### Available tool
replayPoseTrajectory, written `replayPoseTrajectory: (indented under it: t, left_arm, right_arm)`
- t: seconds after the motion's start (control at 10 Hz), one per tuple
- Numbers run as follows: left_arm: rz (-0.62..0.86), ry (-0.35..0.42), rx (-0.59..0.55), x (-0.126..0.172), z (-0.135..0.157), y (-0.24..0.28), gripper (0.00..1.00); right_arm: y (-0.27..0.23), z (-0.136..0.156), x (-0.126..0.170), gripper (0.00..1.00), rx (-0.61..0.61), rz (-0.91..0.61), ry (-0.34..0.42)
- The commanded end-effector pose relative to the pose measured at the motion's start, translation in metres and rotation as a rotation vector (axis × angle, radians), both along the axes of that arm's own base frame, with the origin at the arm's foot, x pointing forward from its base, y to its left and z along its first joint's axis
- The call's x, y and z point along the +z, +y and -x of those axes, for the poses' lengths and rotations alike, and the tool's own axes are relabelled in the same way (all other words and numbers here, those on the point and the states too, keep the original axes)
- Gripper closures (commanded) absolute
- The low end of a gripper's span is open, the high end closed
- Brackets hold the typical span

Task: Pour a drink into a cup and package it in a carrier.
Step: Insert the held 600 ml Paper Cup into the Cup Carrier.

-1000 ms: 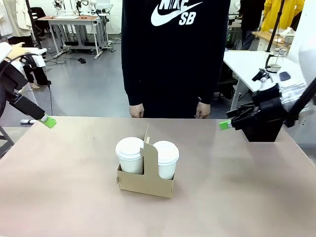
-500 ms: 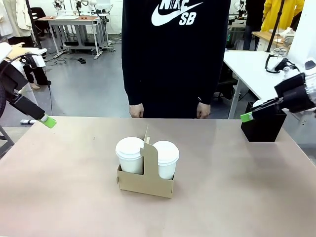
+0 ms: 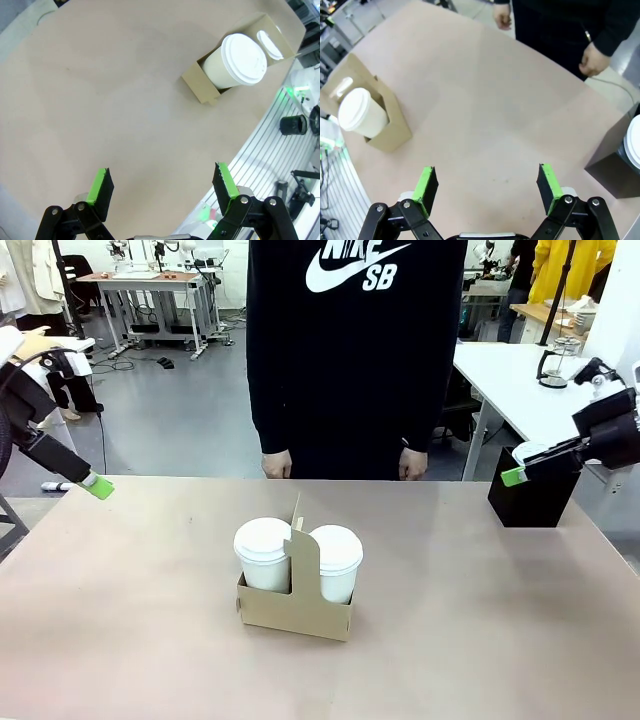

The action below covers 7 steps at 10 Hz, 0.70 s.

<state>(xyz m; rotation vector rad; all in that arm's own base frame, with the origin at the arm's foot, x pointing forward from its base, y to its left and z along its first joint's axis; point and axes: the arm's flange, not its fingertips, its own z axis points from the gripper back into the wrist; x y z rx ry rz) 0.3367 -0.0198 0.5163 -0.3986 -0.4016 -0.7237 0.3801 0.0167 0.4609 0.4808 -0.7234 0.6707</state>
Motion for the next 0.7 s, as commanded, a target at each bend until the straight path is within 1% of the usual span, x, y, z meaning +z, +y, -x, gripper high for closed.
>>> replayPoseTrajectory:
  t: [0.0, 0.6]
  left_arm:
    - [0.008, 0.001, -0.002, 0.0007, 0.001, -0.0003, 0.0]
    - [0.008, 0.001, -0.002, 0.0007, 0.001, -0.0003, 0.0]
  right_arm:
    - [0.0043, 0.0004, 0.0013, 0.0, 0.009, -0.01, -0.001]
    - [0.0043, 0.0004, 0.0013, 0.0, 0.009, -0.01, -0.001]
